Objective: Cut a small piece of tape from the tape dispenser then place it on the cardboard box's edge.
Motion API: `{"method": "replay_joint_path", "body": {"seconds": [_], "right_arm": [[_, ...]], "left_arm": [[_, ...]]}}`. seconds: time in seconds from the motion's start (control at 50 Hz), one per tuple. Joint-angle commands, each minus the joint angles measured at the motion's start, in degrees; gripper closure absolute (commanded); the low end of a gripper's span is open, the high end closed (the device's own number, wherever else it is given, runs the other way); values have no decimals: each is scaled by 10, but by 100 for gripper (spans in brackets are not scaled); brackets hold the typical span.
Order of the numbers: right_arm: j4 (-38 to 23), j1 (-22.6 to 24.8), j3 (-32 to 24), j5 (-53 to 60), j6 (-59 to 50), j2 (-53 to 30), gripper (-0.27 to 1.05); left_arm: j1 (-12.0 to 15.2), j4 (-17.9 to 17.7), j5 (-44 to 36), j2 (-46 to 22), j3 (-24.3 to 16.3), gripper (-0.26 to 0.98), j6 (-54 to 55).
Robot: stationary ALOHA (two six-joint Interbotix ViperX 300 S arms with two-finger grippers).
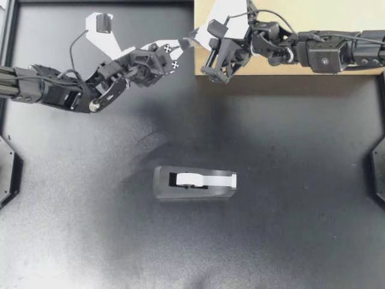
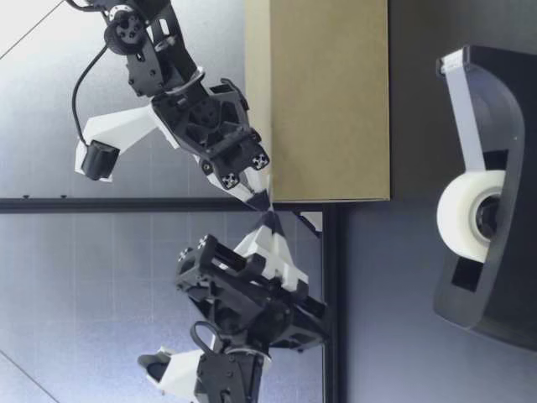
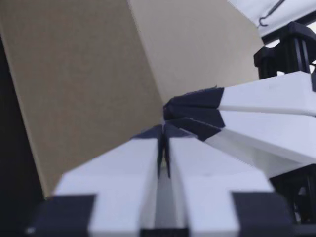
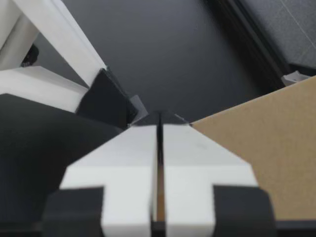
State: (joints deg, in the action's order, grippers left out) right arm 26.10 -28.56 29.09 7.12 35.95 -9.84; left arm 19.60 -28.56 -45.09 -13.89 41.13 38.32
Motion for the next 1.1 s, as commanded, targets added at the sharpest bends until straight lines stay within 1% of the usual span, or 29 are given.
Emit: {"method": "replay_joint_path", "body": {"seconds": [0.0, 0.08, 0.14, 0.32, 0.44, 0.5, 0.6, 0.72, 0.84, 0.92, 1.08], "right_arm": [[0, -7, -7, 1, -2, 15, 90], [0, -7, -8, 1, -2, 16, 90], [-1, -7, -8, 1, -2, 18, 89], [0, -7, -8, 1, -5, 42, 89], [1, 2, -1, -2, -7, 85, 89], [1, 11, 7, -4, -7, 109, 89], [3, 39, 29, -4, -9, 153, 89], [5, 91, 64, -3, -18, 208, 89], [7, 142, 99, 4, -25, 256, 89], [14, 178, 123, 17, -37, 288, 89], [20, 218, 163, 55, -75, 323, 89]], "left_arm": [[4, 3, -3, 24, -3, 53, -4], [4, 3, -3, 27, -1, 39, -5], [4, 2, -3, 30, 2, 33, -5], [0, 7, -3, 42, 21, 35, -12], [-15, 16, -3, 63, 40, 35, -57], [-25, 21, -3, 80, 51, 35, -98], [-48, 38, -2, 114, 69, 35, -187], [-92, 58, -3, 170, 90, 35, -302], [-131, 68, -3, 220, 108, 35, -392], [-149, 68, -3, 243, 118, 35, -433], [-178, 76, -2, 267, 126, 35, -470]]}}
